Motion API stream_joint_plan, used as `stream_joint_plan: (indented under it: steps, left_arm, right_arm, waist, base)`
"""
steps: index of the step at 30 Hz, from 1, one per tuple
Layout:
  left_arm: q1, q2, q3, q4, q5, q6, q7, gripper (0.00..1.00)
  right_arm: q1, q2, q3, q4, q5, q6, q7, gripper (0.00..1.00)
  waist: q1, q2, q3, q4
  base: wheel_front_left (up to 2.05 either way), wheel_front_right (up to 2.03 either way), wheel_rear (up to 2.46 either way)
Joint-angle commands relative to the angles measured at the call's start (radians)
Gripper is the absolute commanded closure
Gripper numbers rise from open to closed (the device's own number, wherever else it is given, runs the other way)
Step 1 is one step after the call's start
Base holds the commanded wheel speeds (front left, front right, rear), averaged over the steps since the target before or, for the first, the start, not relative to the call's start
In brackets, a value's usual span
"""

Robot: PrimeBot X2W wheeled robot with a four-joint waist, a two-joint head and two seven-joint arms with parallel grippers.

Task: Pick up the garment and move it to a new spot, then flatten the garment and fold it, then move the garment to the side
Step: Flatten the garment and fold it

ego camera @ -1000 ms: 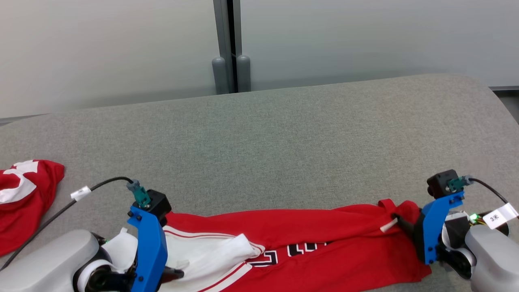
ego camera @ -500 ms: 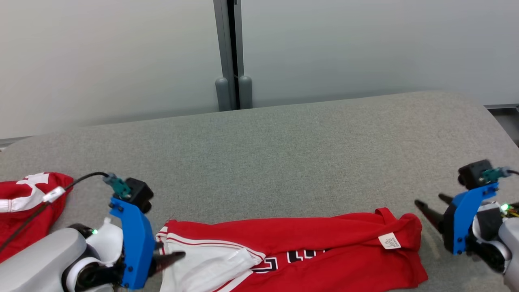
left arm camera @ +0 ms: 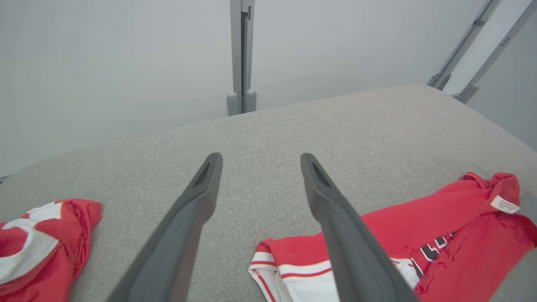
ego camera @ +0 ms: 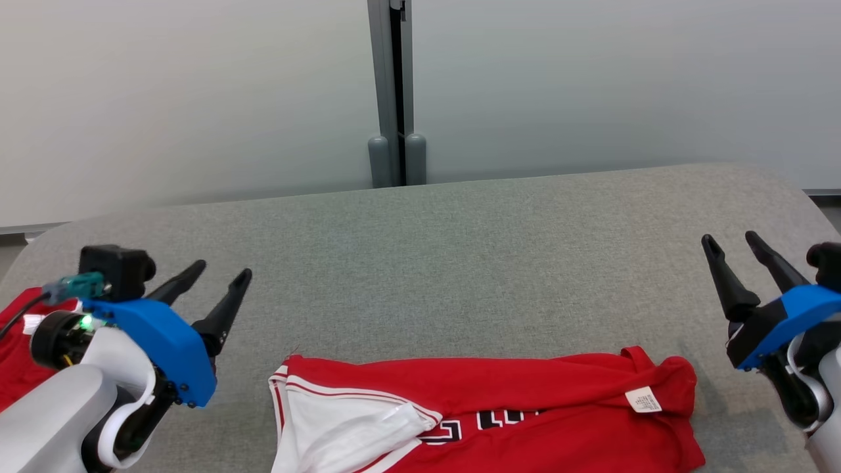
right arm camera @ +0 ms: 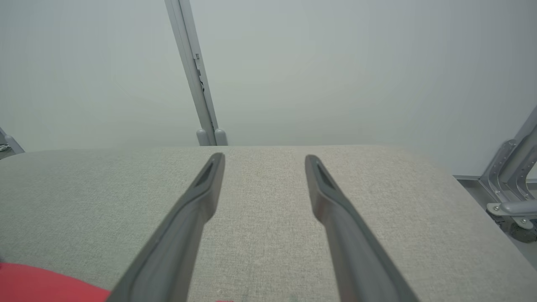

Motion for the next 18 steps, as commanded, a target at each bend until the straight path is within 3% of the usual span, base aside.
stream_joint_plan:
  steps: [1, 10, 15, 18]
  left_arm:
    - [0.022, 0.000, 0.011, 0.003, 0.011, 0.015, -0.027, 0.00]
    - [0.128, -0.016, 0.091, -0.019, 0.043, 0.150, -0.271, 0.00]
    - [0.210, -0.051, 0.167, -0.049, 0.069, 0.213, -0.315, 0.00]
    - [0.274, -0.104, 0.275, -0.079, 0.123, 0.234, -0.318, 0.00]
  right_arm:
    - [0.028, 0.014, -0.017, -0.008, -0.011, 0.000, -0.012, 0.00]
    - [0.177, 0.117, -0.190, -0.108, -0.125, 0.000, -0.050, 0.00]
    - [0.266, 0.167, -0.265, -0.166, -0.172, 0.000, -0.053, 0.00]
    - [0.314, 0.195, -0.296, -0.194, -0.195, 0.000, -0.055, 0.00]
  waist:
    - [0.0000, 0.0000, -0.001, 0.003]
    - [0.0000, 0.0000, -0.007, 0.024]
    - [0.0000, 0.0000, -0.006, 0.030]
    - [0.0000, 0.0000, -0.004, 0.032]
  base:
    - [0.00, 0.00, 0.00]
    - [0.00, 0.00, 0.00]
    - [0.00, 0.00, 0.00]
    - [0.00, 0.00, 0.00]
